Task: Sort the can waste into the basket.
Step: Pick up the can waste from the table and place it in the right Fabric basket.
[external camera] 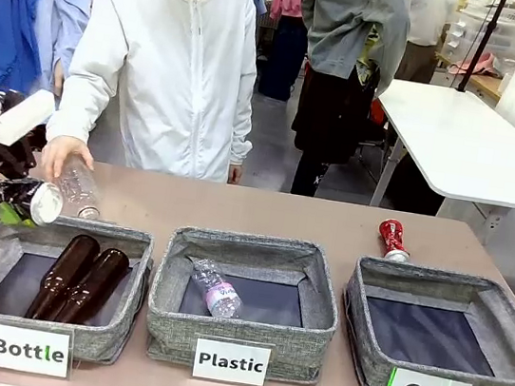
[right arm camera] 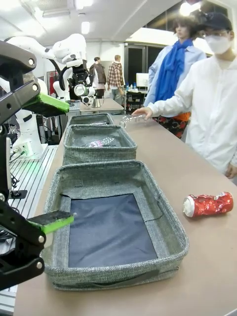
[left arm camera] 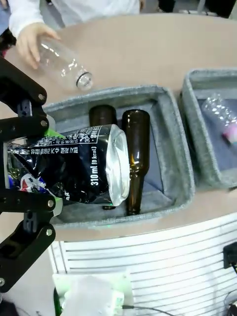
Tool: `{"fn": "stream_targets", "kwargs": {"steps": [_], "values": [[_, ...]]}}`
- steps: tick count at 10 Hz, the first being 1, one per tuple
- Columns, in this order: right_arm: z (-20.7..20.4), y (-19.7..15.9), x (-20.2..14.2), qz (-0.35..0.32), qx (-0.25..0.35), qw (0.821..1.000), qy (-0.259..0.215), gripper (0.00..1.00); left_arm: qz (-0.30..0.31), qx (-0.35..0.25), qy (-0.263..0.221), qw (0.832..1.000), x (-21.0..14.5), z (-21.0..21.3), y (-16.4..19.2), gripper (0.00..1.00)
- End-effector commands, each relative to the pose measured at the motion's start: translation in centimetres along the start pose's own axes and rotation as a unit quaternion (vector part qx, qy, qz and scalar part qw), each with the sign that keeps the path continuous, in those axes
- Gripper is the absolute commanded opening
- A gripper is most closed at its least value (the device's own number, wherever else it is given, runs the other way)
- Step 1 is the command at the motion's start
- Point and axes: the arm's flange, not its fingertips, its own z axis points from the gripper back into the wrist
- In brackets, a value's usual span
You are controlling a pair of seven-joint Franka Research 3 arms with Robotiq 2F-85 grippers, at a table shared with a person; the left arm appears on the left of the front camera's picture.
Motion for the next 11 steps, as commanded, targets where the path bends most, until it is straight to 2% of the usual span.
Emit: {"fn": "stream_targets", "kwargs": {"steps": [1, 2, 4, 5, 6, 7, 8, 10, 11], "values": [[-0.1, -0.1, 0.2, 0.013, 0.016, 1.0, -0.01, 1.0, -0.002, 0.003, -0.063, 0.998, -2.3, 3.3, 2.6, 0.34], [-0.1, -0.1, 0.2, 0.013, 0.016, 1.0, -0.01, 1.0, 0.018, 0.029, -0.082, 0.996, -3.0, 4.7, 3.2, 0.34], [-0.1, -0.1, 0.2, 0.013, 0.016, 1.0, -0.01, 1.0, 0.032, 0.059, -0.076, 0.995, 0.4, 2.4, 5.8, 0.34], [-0.1, -0.1, 0.2, 0.013, 0.016, 1.0, -0.01, 1.0, 0.016, 0.04, -0.058, 0.997, 1.8, 2.3, 7.5, 0.34], [-0.1, -0.1, 0.2, 0.013, 0.016, 1.0, -0.01, 1.0, 0.002, 0.032, -0.065, 0.997, 0.6, 4.5, 7.3, 0.34], [-0.1, -0.1, 0.2, 0.013, 0.016, 1.0, -0.01, 1.0, 0.007, 0.023, -0.074, 0.997, -4.2, 8.9, 5.1, 0.34], [-0.1, -0.1, 0.2, 0.013, 0.016, 1.0, -0.01, 1.0, 0.044, 0.042, -0.092, 0.994, -10.0, 13.4, 2.0, 0.34], [-0.1, -0.1, 0.2, 0.013, 0.016, 1.0, -0.01, 1.0, 0.085, 0.093, -0.201, 0.972, -22.2, 20.4, -5.5, 0.34], [-0.1, -0.1, 0.2, 0.013, 0.016, 1.0, -0.01, 1.0, 0.097, 0.119, -0.245, 0.957, -25.5, 21.2, -8.4, 0.34]]}}
